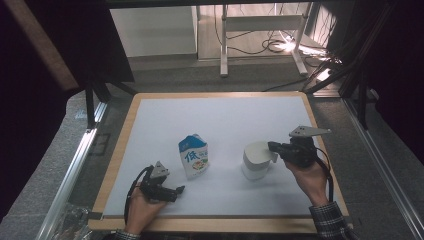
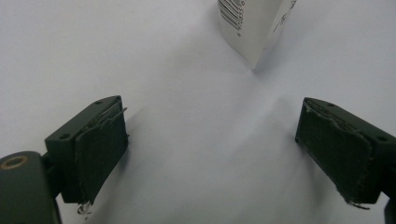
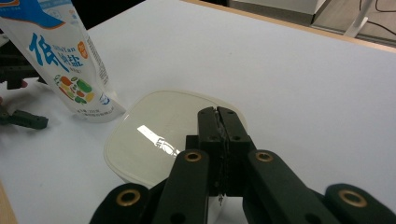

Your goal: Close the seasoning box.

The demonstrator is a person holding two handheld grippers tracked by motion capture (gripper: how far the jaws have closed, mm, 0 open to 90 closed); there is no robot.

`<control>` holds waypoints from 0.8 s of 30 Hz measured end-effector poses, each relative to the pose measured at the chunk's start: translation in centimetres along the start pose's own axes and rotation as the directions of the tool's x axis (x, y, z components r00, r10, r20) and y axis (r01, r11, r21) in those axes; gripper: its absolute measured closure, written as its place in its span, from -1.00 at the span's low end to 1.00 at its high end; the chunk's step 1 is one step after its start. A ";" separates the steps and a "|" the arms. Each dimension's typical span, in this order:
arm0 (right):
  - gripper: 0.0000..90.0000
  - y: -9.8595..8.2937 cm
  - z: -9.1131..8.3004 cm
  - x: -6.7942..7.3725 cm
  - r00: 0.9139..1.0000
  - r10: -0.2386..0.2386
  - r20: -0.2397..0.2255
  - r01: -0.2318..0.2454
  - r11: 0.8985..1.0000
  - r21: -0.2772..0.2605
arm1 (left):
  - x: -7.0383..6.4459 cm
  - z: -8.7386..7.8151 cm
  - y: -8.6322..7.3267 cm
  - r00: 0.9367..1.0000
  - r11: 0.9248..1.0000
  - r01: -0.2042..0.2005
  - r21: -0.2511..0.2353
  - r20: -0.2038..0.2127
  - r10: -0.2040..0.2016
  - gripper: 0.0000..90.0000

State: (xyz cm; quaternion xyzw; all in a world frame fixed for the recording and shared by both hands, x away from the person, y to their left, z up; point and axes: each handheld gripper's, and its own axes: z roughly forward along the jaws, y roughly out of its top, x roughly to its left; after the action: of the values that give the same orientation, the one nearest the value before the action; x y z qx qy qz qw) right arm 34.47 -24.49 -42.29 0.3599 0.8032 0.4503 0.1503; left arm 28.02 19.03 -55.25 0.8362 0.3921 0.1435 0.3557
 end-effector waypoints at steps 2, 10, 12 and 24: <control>0.98 0.0 -0.1 0.0 1.000 0.002 0.000 -0.002 1.000 0.000 | 0.0 0.0 0.0 1.000 1.000 0.000 0.000 0.000 0.000 -0.81; 0.96 -0.3 -0.9 -0.8 0.999 0.010 0.031 -0.010 1.000 -0.005 | 0.0 0.0 0.0 1.000 1.000 0.000 0.000 0.000 0.000 -0.81; 0.95 -0.5 -1.0 -1.0 0.999 0.010 0.046 -0.010 1.000 -0.003 | 0.0 0.0 0.0 1.000 1.000 0.000 0.000 0.000 0.000 -0.81; 0.76 -3.3 -0.9 -2.4 0.995 0.041 0.095 -0.041 0.999 0.005 | 0.0 0.0 0.0 1.000 1.000 0.005 -0.003 0.001 -0.005 -0.81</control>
State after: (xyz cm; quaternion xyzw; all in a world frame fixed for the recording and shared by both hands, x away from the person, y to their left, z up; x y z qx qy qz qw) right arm 34.19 -27.87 -44.72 0.3977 0.7892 0.4330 0.1777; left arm 28.00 19.00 -55.28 0.8346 0.3939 0.1427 0.3577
